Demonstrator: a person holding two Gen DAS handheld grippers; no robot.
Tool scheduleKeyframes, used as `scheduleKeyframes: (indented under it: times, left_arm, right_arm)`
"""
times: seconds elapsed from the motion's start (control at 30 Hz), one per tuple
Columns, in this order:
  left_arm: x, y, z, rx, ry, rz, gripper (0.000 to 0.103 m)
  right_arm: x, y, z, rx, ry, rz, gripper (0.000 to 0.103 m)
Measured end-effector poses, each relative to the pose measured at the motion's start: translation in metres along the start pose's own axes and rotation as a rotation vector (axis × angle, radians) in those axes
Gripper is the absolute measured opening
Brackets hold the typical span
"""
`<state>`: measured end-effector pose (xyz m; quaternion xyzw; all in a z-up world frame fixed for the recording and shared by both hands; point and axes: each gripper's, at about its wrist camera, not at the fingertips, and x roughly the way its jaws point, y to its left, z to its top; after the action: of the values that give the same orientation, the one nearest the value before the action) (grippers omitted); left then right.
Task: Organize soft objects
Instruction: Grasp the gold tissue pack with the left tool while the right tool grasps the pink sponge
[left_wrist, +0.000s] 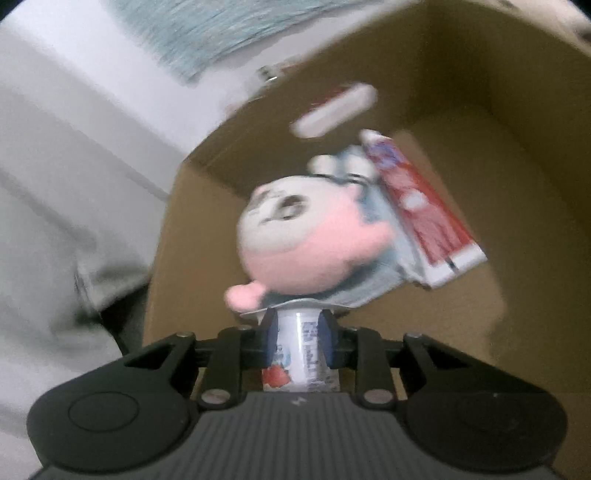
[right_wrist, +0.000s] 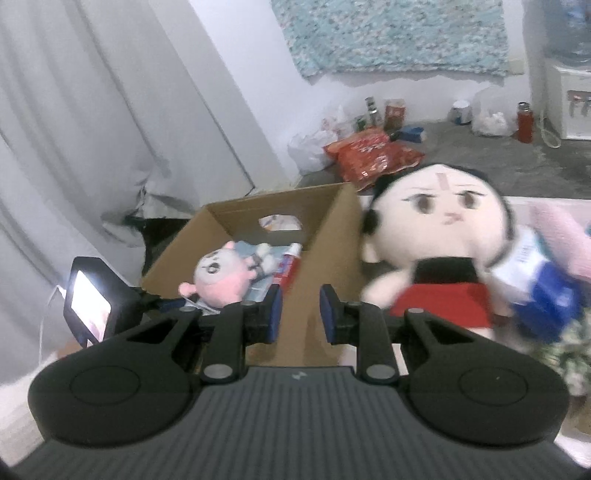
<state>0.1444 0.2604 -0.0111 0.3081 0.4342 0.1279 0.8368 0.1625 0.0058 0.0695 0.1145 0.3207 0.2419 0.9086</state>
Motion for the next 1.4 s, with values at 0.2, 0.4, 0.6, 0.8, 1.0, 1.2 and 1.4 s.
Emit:
scheduleKeyframes:
  times: [0.2,0.4,0.6,0.8,1.0,1.2,1.4]
  left_arm:
    - [0.016,-0.027,0.002,0.150,0.064,0.170,0.036]
    - [0.018,-0.031,0.002,0.195,0.055,0.161,0.050]
    - [-0.049,0.024,-0.006,-0.090,-0.011,0.006,0.068]
    - [-0.160,0.026,-0.016,-0.190,-0.235,-0.057,0.066]
    - [-0.240,-0.053,-0.004,-0.210,-0.479,-0.456,0.059]
    - [-0.222,-0.148,0.044,-0.185,-0.520,-0.717,0.052]
    - [-0.180,-0.225,0.096,-0.176,-0.496,-0.823,0.055]
  right_arm:
    - [-0.016,-0.045,-0.021,0.086,0.006,-0.001,0.021]
    - [-0.029,-0.072,-0.031,0.125,-0.019,-0.009,0.021]
    - [-0.074,-0.108,-0.039,0.148,-0.116,-0.064,0.026]
    - [-0.117,-0.156,-0.056,0.183,-0.218,-0.141,0.028]
    - [-0.134,-0.215,-0.069,0.257,-0.226,-0.212,0.028]
    - [-0.131,-0.255,-0.083,0.338,-0.167,-0.165,0.029]
    - [-0.127,-0.268,-0.077,0.344,-0.167,-0.201,0.030]
